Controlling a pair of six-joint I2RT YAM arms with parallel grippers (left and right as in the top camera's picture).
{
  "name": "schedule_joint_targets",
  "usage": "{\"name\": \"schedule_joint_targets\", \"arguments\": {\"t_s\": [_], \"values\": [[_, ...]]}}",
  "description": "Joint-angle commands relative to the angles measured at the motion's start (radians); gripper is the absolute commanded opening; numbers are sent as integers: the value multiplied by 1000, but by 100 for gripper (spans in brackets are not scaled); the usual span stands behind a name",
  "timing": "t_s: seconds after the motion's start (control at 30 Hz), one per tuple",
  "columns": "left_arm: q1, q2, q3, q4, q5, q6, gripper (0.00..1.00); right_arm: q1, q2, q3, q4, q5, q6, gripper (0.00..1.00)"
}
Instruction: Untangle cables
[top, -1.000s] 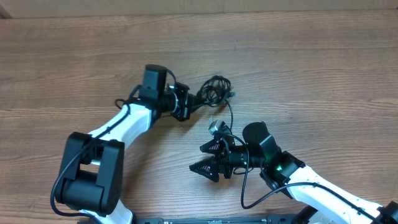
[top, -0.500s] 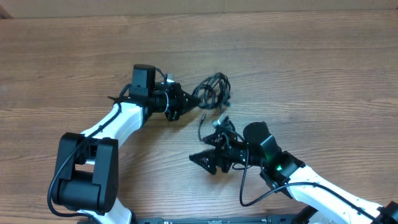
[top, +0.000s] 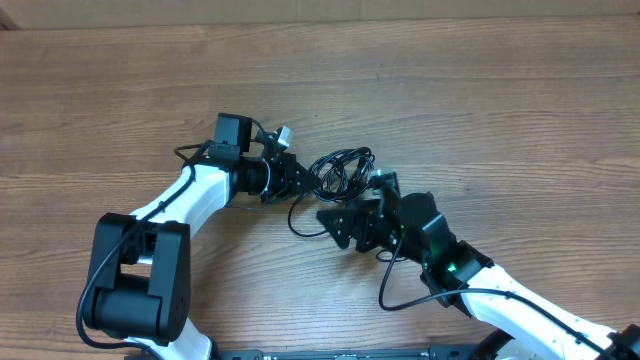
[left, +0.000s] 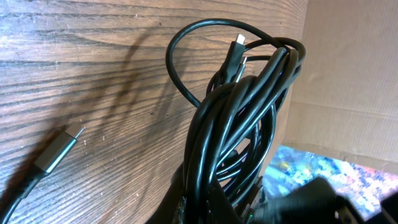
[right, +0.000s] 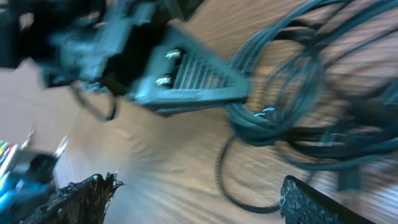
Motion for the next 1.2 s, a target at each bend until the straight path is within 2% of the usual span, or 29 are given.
{"name": "schedule_joint_targets", "arguments": {"t_s": [0.0, 0.13, 0.3, 0.6, 0.8, 1.17], "values": [[-1, -14, 11, 5, 34, 60, 4, -38, 1, 11, -19, 61, 40, 87], [-1, -14, 11, 5, 34, 60, 4, -77, 1, 11, -76, 98, 52, 86], [-2, -14, 11, 6, 44, 83, 4, -116, 1, 11, -186, 190, 135, 86], [-2, -14, 11, 12, 224, 314, 4, -129, 1, 11, -206, 215, 150, 86], [-2, -14, 11, 12, 333, 412, 4, -130, 1, 11, -215, 322, 150, 86], [-1, -14, 11, -3, 351, 454, 4, -130, 1, 11, -364, 500, 151, 87]]}}
